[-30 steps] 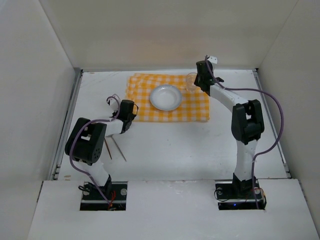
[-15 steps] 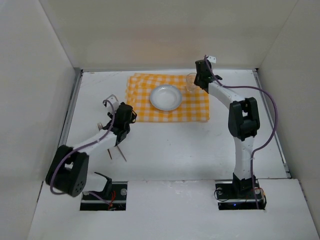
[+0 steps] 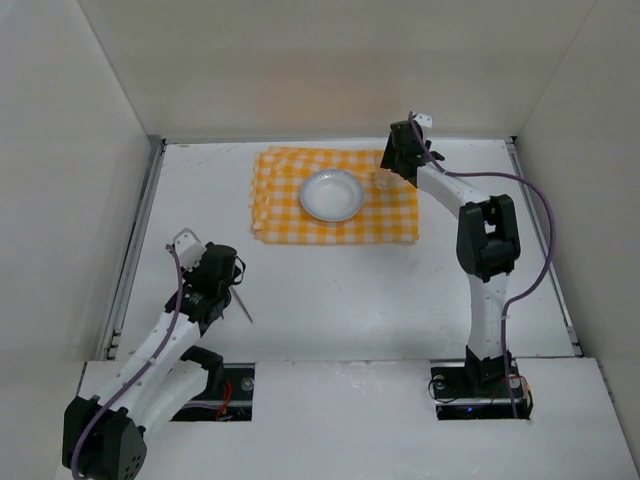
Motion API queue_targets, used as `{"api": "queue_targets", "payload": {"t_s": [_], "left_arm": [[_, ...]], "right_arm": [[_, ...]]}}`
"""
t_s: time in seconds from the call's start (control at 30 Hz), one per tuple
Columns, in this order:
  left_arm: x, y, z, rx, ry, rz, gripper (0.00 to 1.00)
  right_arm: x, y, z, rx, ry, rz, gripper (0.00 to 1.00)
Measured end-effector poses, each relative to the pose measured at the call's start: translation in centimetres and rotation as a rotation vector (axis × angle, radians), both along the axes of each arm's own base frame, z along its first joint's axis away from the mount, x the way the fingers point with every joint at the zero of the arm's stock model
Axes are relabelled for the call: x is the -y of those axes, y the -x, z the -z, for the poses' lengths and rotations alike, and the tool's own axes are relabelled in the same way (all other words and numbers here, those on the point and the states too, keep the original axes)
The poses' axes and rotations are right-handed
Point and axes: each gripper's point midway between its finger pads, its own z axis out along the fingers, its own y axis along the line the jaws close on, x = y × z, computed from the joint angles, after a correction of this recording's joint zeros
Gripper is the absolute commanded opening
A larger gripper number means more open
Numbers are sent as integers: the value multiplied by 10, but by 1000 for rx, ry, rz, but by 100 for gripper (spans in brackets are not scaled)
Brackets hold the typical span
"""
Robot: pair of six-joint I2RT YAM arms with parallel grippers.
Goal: Set the dinner table for one person
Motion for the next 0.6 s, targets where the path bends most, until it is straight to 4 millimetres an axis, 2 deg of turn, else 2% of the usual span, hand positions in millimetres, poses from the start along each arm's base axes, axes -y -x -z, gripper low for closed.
{"api": "queue_targets", "payload": {"t_s": [0.17,0.3,0.43,0.47,0.53,0.57,0.6], "left_arm": [[-11,30,25,-115,-14,-33,43],[-15,43,33,-163,-15,-60,40],[-8,47,44,-209,-18,-47,37],[-5,48,46,-222,-22,-36,37],[0,49,51,-242,-28,-18,37],[3,49,53,-248,-29,-10,37],[5,49,55,-253,-29,-4,37]], "right_arm": [[3,16,-22,23,-15,-7,76],[8,42,-60,82,-46,-19,83],[11,78,-103,179,-87,-37,84],[10,90,-110,204,-98,-43,80],[6,111,-117,237,-122,-61,62],[3,123,-117,248,-136,-72,42],[-1,133,-114,252,-146,-86,31]]}}
